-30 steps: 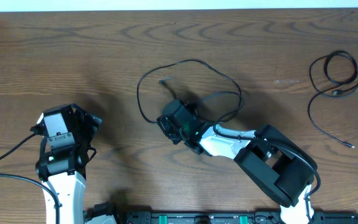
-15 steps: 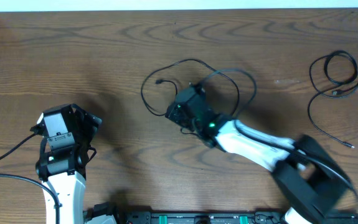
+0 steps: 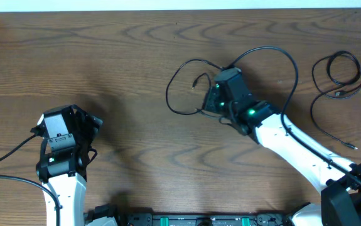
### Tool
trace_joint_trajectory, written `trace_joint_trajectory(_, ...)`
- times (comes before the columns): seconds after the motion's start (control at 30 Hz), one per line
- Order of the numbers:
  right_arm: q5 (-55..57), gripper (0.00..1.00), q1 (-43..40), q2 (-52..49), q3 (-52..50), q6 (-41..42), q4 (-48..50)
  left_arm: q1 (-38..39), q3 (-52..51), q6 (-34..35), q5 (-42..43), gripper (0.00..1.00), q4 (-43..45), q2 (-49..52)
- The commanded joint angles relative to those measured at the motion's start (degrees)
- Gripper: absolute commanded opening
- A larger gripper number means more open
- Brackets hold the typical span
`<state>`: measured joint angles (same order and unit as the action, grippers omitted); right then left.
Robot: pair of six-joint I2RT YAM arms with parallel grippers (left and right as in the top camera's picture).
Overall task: Untangle cables
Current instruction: 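Drag the grasped cable up and rightward with the right gripper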
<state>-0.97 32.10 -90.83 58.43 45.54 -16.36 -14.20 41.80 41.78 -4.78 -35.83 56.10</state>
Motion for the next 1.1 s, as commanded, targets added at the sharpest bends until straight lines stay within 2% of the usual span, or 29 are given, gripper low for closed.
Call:
trace_joint_trajectory(0.0, 1.07, 0.01, -3.13, 1.14, -0.04, -5.53, -2.10, -0.09, 0.37, 0.09, -0.13, 0.99, -0.26, -0.37)
trace_joint_trajectory(0.13, 2.38, 0.01, -6.40, 1.03, -0.04, -5.57, -5.70, -0.09, 0.37, 0.11, -0.13, 0.99, -0.55, -0.37)
trace_joint_trajectory(0.3, 11.26, 0.03, -8.13, -0.15, -0.07, -6.12, -10.51, -0.09, 0.37, 0.09, -0.13, 0.99, -0.68, -0.37)
trace_joint_trajectory(0.4, 14.27, 0.08, -8.11, -2.23, -0.07, -9.81, -10.34, -0.09, 0.37, 0.09, -0.13, 0.99, -0.66, -0.37)
trace_joint_trajectory(0.6, 20.06, 0.18, -8.55, -7.58, -0.07, -10.05, -8.00, -0.09, 0.37, 0.09, -0.13, 0.99, -1.14, -0.37)
trace_joint_trajectory(0.67, 20.83, 0.26, -8.92, -9.53, -0.07, -10.03, -6.88, -0.09, 0.37, 0.09, -0.15, 0.99, -1.27, -0.37)
trace_joint_trajectory(0.93, 20.79, 0.78, -12.04, -11.85, -0.07, -10.03, -4.15, -0.09, 0.37, 0.09, -0.15, 0.99, -1.27, -0.37)
trace_joint_trajectory(1.07, 18.12, 0.86, -13.35, -12.55, -0.07, -10.03, -4.13, -0.09, 0.37, 0.09, -0.15, 0.99, -1.27, -0.37)
